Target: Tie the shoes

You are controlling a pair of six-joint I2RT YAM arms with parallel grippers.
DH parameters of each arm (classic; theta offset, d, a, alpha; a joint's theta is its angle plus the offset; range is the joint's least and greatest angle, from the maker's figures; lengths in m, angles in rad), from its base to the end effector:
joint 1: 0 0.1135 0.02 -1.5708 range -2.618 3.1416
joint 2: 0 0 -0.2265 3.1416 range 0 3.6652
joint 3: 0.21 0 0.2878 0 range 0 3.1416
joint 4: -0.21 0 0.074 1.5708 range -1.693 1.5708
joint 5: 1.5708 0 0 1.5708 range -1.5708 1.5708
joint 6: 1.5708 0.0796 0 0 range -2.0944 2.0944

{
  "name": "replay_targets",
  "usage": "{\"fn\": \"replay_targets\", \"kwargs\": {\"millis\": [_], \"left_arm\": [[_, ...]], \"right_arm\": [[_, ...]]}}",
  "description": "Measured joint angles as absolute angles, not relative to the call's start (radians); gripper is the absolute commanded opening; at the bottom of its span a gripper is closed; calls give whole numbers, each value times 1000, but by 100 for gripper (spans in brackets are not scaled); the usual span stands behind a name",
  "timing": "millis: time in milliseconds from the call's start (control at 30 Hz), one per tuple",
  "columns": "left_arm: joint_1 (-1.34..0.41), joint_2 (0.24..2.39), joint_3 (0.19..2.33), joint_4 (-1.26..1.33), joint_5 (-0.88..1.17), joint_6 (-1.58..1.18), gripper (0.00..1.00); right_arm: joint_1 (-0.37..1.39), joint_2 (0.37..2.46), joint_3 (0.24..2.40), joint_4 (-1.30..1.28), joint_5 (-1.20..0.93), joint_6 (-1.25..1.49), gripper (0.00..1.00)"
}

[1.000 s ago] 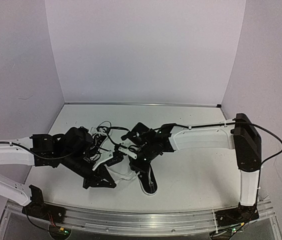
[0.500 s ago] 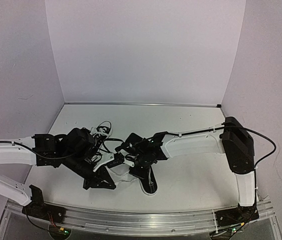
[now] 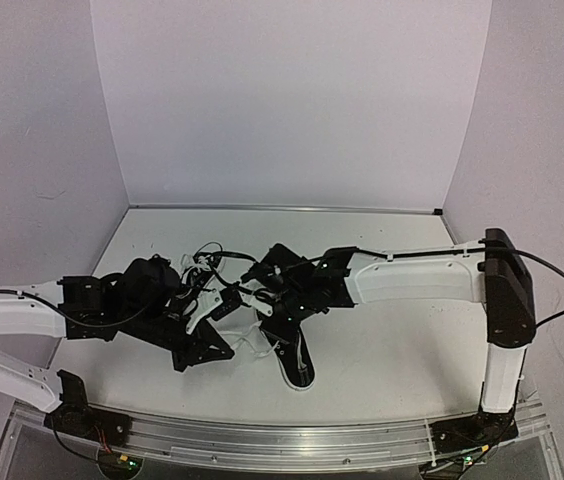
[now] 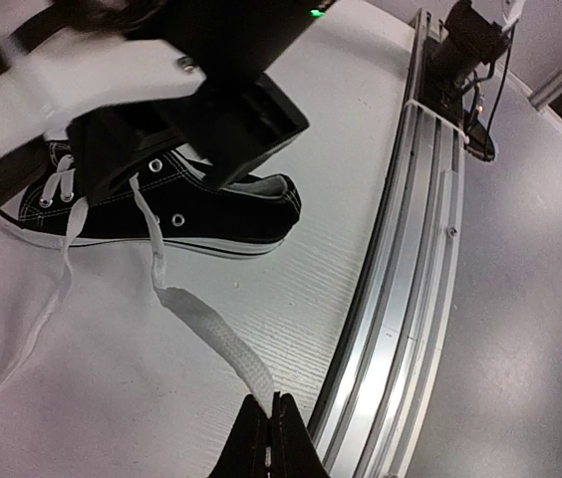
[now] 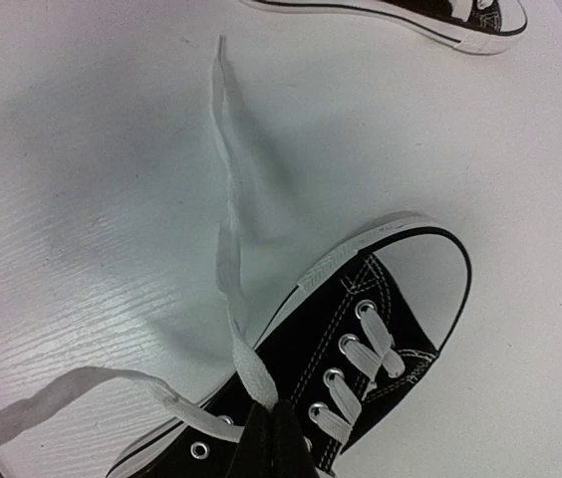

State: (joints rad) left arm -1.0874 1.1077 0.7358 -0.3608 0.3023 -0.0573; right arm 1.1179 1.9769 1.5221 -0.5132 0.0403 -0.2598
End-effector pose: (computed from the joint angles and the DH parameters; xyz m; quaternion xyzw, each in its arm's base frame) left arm 0.1251 -0.2894 0.1694 0.4982 0.7557 -0.3335 0.2636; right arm 0.2111 0.4264 0.1254 -0.6023 0.7408 0.1060 0.2779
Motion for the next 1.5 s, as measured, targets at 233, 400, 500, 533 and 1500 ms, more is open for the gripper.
{"fn": "replay_targets", "kwargs": {"millis": [233,400,500,533,1500], "left_arm": [[-1085,1005,585,-139,194,-186,0],[-1062,1014,559,-28,126,-249,0],[-1010,1033,537,69,113,-294,0],[-983,1042,521,115,118,-312,0],[-858,1778,688,747,451,-537,0]], "right_arm": [[1118,1935,1440,-463,36,-241,0],[1118,1922,1365,-431,33,-229,0],[1118,1899,1334,-408,33,-226,0],[1118,1890,1327,-398,33,-225,0],[1118,1797,1254,-234,48,-224,0]]}}
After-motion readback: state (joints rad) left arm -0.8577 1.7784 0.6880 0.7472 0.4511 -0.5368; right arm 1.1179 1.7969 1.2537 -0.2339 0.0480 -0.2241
